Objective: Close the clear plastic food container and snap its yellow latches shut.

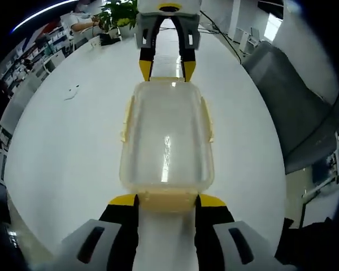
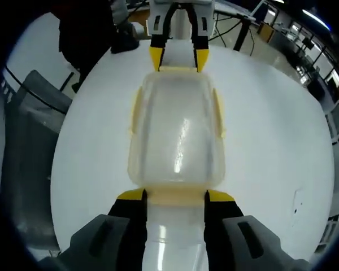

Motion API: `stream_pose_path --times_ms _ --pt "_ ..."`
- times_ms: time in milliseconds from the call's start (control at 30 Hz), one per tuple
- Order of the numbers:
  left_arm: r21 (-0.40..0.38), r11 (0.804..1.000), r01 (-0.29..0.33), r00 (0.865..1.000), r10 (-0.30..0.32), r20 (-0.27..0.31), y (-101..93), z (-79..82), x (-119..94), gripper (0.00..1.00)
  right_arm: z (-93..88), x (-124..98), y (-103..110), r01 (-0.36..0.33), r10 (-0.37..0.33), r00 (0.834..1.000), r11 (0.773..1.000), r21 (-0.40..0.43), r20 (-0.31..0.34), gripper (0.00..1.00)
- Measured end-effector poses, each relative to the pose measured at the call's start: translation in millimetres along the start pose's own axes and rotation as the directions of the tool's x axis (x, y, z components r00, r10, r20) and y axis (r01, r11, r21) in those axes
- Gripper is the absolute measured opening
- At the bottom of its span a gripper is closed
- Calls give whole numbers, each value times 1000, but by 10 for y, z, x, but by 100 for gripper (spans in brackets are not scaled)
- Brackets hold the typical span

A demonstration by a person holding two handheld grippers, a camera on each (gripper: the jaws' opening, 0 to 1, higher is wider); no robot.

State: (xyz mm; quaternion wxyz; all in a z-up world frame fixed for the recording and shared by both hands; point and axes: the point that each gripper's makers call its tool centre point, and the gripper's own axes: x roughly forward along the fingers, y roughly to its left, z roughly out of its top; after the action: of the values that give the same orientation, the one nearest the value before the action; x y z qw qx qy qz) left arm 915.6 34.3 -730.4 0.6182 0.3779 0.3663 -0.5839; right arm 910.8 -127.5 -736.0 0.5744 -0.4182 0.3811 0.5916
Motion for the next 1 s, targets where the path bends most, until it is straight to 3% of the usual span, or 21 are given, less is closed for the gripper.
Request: stream_pose_path --times_ms 400,633,1000 --pt "32 999 -20 1000 20 2 -47 576 -171 32 -240 -433 21 20 -20 1000 1000 4 -2 35" --pt "50 998 -26 999 25 19 -117 973 -90 32 -556 -674 84 17 -17 1000 1000 13 -6 36" --pt "69 998 -12 998 8 61 -168 1449 156 32 -1056 -877 184 23 -22 1000 999 44 -18 36"
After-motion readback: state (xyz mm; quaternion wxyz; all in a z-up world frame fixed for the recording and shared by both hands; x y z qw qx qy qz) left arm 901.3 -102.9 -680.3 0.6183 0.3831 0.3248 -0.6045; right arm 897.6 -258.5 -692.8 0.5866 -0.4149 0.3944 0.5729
